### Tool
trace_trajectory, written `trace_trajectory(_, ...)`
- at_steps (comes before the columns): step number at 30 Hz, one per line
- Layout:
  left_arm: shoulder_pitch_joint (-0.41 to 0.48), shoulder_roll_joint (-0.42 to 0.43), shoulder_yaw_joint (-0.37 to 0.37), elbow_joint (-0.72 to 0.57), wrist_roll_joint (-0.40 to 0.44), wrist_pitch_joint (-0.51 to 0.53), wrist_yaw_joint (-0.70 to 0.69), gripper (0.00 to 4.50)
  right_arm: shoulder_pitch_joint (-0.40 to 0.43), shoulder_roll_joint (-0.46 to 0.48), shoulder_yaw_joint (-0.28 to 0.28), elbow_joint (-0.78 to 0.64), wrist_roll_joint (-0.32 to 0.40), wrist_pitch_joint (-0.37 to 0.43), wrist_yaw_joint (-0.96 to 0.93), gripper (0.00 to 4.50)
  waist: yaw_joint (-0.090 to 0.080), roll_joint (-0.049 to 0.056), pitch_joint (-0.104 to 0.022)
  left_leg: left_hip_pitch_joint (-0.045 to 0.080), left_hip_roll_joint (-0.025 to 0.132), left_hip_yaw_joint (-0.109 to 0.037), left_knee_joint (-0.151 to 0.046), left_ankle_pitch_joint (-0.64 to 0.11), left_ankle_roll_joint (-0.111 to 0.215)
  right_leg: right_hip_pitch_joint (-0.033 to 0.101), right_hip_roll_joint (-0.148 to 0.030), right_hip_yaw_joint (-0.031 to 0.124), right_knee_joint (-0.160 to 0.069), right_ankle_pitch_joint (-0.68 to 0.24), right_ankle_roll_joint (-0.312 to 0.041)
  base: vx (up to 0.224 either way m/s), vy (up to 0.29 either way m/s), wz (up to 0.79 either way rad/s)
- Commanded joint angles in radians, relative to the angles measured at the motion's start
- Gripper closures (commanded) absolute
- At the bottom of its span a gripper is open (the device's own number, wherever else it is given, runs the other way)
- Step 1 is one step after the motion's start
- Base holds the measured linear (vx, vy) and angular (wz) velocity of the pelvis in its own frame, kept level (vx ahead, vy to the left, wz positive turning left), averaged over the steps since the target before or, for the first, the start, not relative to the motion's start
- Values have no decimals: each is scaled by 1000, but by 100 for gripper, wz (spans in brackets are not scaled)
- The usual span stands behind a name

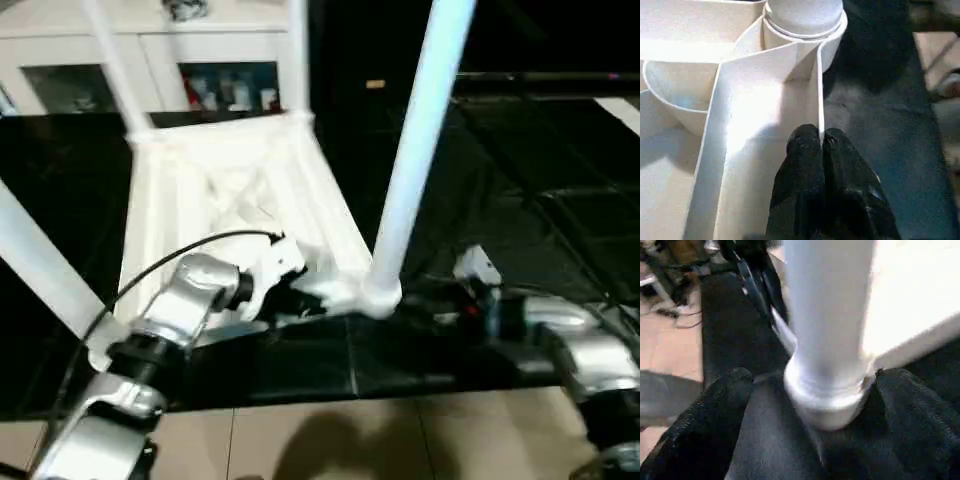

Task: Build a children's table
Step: Rotate leg to tighten

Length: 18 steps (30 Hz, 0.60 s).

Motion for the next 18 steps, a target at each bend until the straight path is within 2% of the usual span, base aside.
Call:
trace_trajectory(1, 12, 5, -90, -17, 2, -42, -115, 450, -44, -6, 16, 17, 11, -42, 64, 24, -1, -13, -57, -1, 64, -11, -55, -68, 138, 55, -85, 57, -55, -81, -262, 0, 0, 0)
trace_trajectory(3, 9, 15, -98, -20, 2, -58, -141, 450, -66, 1, 29, 41, 6, -59, 93, 24, 5, -10, -57, 5, 66, -10, -54, -66, 134, 50, -84, 58, -53, -77, -267, 0, 0, 0)
trace_trajectory(7, 2, 23, -111, -23, 7, -78, -166, 450, -97, 23, 57, 73, 0, -74, 134, 24, 13, -9, -58, 3, 69, -8, -54, -72, 121, 51, -84, 58, -49, -65, -275, 0, 0, 0)
trace_trajectory(12, -15, 28, -117, -8, 18, -101, -168, 450, -126, 45, 94, 117, -7, -82, 212, 73, 15, -13, -58, 1, 66, -8, -54, -89, 108, 53, -87, 58, -51, -99, -265, 0, 0, 0)
trace_trajectory(18, -23, 30, -113, -3, 16, -104, -168, 450, -141, 51, 118, 143, -22, -87, 241, 130, 18, -15, -62, -1, 67, -8, -51, -54, 116, 53, -86, 58, -43, -59, -265, 0, 0, 0)
